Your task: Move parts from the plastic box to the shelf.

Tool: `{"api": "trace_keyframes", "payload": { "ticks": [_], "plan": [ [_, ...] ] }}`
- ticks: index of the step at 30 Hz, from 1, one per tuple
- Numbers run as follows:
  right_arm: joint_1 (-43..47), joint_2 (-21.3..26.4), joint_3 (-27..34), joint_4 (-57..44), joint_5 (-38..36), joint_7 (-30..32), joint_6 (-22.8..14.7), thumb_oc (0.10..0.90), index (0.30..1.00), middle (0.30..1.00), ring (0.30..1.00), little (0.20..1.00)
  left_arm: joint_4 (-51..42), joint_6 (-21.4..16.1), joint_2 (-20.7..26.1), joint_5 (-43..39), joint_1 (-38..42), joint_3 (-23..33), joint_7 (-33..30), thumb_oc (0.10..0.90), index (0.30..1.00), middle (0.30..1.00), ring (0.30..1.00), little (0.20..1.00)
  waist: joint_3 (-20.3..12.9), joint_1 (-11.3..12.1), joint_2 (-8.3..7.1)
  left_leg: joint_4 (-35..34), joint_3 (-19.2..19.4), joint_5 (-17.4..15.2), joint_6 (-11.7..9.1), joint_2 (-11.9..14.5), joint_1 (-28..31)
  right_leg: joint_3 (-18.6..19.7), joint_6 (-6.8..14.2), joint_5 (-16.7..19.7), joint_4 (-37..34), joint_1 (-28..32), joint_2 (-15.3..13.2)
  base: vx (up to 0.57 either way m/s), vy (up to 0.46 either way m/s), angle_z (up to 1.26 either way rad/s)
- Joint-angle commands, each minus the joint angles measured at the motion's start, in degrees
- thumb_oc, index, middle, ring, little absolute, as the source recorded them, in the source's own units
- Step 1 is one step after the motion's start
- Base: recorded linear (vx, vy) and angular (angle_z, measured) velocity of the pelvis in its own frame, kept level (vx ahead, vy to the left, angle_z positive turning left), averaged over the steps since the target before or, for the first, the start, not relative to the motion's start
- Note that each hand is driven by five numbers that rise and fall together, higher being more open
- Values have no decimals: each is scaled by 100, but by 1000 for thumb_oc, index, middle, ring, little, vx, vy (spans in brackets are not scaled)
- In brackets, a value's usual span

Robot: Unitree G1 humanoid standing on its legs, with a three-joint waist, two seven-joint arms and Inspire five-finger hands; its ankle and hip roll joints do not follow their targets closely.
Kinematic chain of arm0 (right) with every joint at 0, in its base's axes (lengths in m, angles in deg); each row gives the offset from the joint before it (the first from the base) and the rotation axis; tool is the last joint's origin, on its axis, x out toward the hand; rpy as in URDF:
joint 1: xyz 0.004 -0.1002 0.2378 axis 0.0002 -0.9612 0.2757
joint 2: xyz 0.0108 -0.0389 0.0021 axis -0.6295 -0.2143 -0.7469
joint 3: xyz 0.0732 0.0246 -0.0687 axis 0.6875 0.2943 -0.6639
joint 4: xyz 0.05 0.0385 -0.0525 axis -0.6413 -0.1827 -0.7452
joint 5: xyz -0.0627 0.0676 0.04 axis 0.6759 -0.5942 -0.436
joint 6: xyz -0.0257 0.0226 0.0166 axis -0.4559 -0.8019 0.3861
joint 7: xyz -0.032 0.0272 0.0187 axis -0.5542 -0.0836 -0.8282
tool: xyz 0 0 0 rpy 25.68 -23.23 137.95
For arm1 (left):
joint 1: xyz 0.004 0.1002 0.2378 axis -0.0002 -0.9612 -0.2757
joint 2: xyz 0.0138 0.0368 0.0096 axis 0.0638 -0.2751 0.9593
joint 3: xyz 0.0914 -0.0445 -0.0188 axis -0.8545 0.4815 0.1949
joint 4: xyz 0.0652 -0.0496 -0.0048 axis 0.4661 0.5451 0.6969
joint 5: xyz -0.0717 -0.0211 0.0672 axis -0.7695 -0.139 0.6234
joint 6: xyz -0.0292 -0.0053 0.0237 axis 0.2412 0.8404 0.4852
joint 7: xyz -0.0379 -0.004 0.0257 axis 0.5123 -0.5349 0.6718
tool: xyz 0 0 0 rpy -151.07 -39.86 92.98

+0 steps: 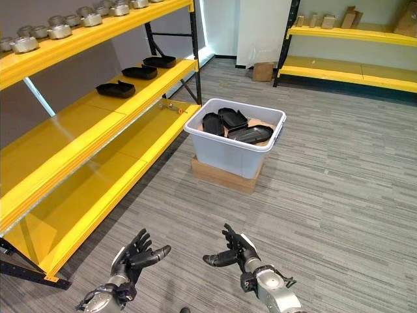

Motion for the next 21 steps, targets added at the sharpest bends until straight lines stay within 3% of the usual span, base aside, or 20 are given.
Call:
{"api": "trace_keyframes", "payload": {
  "ticks": [1, 16, 21],
  "plan": [
    [405, -107, -69, -436, -163, -81, -520, 900, 1000, 1000, 1000, 1000, -250, -501, 126, 49, 397, 56, 176, 900, 1000, 1000, 1000, 1000, -253, -10, -193, -45, 73, 13, -291, 209, 10, -48, 412, 31, 42, -97, -415, 0, 0, 0],
    [372, -150, -77, -400, -139, -91, -504, 900, 1000, 1000, 1000, 1000, -271, -487, 168, 137, 375, 57, 199, 900, 1000, 1000, 1000, 1000, -264, -20, -212, -45, 81, -64, -257, 198, 99, -34, 410, -12, 42, -6, -421, 2, 1, 0],
    [509, -173, -80, -255, -98, -81, -496, 900, 1000, 1000, 1000, 1000, -324, -529, 228, 172, 397, 166, 162, 900, 1000, 1000, 1000, 1000, -169, 44, -254, -10, 58, -182, -145, 161, 251, 64, 416, -33, 194, 10, -448, -1, 21, -2]
  ]
}}
